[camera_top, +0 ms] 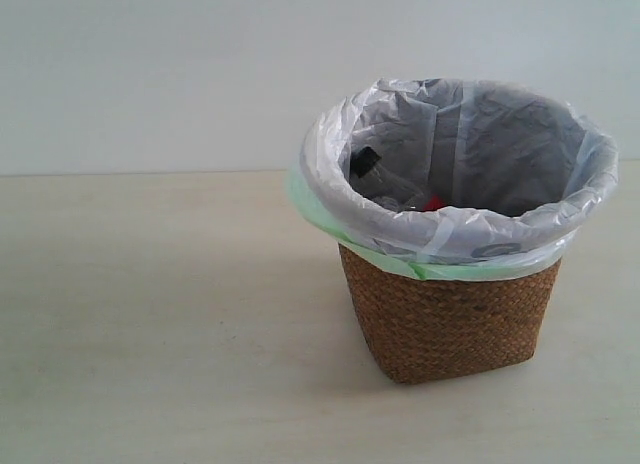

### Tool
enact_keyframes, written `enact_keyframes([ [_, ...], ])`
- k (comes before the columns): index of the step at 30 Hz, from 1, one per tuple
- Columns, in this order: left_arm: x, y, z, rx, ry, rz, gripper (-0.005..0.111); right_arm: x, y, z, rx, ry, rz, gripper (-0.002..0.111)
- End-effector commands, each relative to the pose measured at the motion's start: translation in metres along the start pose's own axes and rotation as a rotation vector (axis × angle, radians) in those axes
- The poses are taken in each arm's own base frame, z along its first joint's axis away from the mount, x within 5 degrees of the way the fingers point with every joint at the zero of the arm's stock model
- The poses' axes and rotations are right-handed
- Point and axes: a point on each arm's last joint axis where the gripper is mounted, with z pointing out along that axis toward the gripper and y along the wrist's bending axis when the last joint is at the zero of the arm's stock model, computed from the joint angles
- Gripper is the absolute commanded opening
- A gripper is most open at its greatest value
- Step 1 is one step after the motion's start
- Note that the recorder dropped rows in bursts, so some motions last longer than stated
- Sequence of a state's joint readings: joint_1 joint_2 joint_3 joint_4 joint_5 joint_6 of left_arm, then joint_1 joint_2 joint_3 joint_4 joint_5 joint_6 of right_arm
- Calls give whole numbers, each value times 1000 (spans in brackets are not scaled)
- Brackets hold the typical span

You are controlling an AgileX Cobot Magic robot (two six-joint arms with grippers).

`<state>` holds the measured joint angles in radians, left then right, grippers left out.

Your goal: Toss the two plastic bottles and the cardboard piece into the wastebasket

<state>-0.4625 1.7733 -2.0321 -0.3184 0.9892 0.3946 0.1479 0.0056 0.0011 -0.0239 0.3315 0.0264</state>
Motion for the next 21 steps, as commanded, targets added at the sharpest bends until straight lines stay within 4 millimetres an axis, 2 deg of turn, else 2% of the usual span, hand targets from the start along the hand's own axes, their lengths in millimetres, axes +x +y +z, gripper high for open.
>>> enact_keyframes([
  [1,14,7,-26,-39,13,-48,7,-1,0,-1,1,-16,-11,2],
  [7,55,8,-75,-204,-180,-95,7,-1,0,-1,1,-16,-11,2],
  [8,68,6,-81,-233,-212,-102,7,-1,0,-1,1,-16,-11,2],
  [11,99,-8,-112,-314,-356,-101,7,-1,0,-1,1,-16,-11,2],
  [15,127,-23,-138,-352,-451,-115,7,-1,0,-1,1,-16,-11,2],
  [18,157,-40,-161,-373,-509,-103,7,-1,0,-1,1,-16,-11,2],
  [21,178,-49,-173,-396,-567,-97,7,-1,0,-1,1,-16,-11,2],
])
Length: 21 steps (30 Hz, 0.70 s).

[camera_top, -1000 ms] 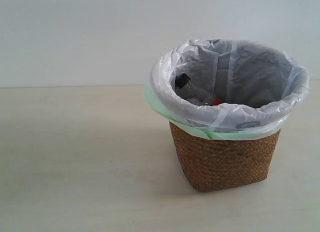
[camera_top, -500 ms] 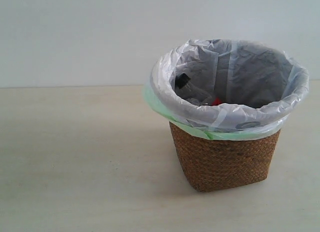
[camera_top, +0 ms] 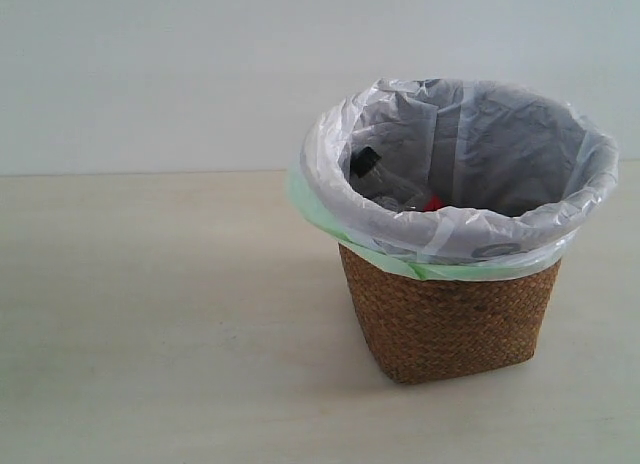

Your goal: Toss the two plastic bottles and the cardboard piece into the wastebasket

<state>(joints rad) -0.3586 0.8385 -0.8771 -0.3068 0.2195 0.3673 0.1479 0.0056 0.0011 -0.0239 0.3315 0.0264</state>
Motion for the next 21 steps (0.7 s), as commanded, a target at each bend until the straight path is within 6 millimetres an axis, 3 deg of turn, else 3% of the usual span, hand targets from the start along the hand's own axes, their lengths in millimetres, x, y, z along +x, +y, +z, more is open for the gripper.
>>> enact_keyframes([
  [1,19,0,-32,-37,-94,-16,7,-1,0,-1,1,-16,-11,2],
  [6,46,-3,-60,-47,-132,-22,7,-1,0,-1,1,-16,-11,2],
  [9,65,-6,-70,-30,-128,-137,7,-1,0,-1,1,-16,-11,2],
  [14,108,-10,-70,-12,-42,-309,7,-1,0,-1,1,-16,-11,2],
  [21,149,-13,-65,-18,85,-329,7,-1,0,-1,1,-16,-11,2],
])
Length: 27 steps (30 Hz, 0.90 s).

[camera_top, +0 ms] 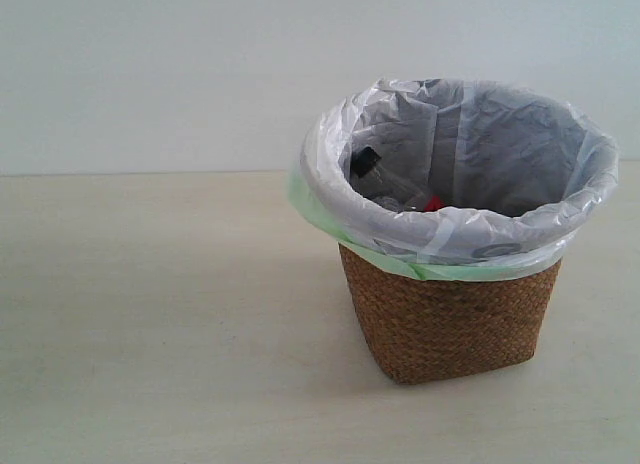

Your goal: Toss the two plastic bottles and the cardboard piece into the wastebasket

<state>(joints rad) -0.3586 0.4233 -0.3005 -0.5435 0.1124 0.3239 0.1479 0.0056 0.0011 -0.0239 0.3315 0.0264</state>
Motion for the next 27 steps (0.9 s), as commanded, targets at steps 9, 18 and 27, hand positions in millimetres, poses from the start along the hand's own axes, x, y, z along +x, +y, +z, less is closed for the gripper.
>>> enact_keyframes([
  [9,22,6,1,-21,49,-35,7,-1,0,-1,1,-16,-11,2],
  [18,17,5,-8,-15,-13,-33,7,-1,0,-1,1,-16,-11,2],
  [27,3,12,-43,-167,-280,-22,7,-1,0,-1,1,-16,-11,2],
])
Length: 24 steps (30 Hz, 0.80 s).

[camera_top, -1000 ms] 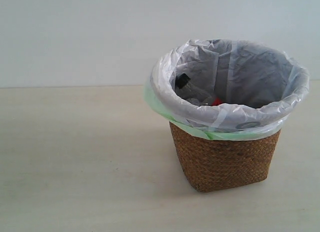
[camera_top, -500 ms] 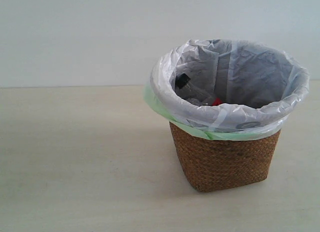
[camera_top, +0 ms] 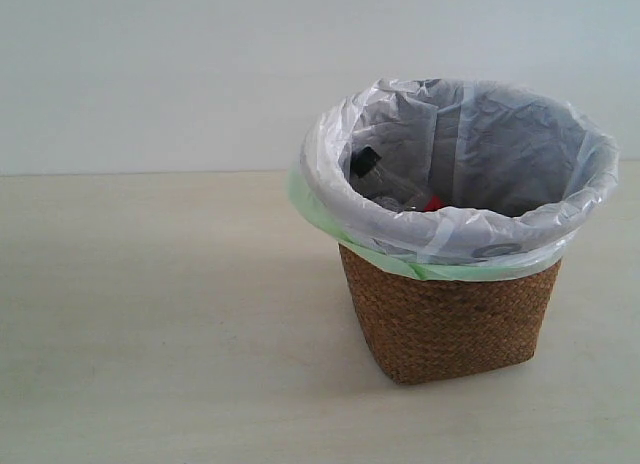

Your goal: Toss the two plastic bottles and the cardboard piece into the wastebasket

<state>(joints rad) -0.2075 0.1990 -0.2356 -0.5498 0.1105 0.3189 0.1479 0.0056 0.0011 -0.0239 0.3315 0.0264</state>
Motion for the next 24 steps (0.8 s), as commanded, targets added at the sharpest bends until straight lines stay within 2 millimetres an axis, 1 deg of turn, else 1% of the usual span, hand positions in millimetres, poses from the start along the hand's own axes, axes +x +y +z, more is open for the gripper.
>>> enact_keyframes([
  [1,-6,3,-13,-69,-111,-9,7,-1,0,-1,1,-16,-11,2],
  [7,-11,2,-30,-103,-233,11,7,-1,0,-1,1,-16,-11,2],
  [10,-13,3,-31,-128,-250,14,7,-1,0,-1,1,-16,-11,2],
  [15,-13,6,-31,-231,-266,29,7,-1,0,-1,1,-16,-11,2],
  [24,-13,7,-31,-243,-267,30,7,-1,0,-1,1,-16,-11,2],
])
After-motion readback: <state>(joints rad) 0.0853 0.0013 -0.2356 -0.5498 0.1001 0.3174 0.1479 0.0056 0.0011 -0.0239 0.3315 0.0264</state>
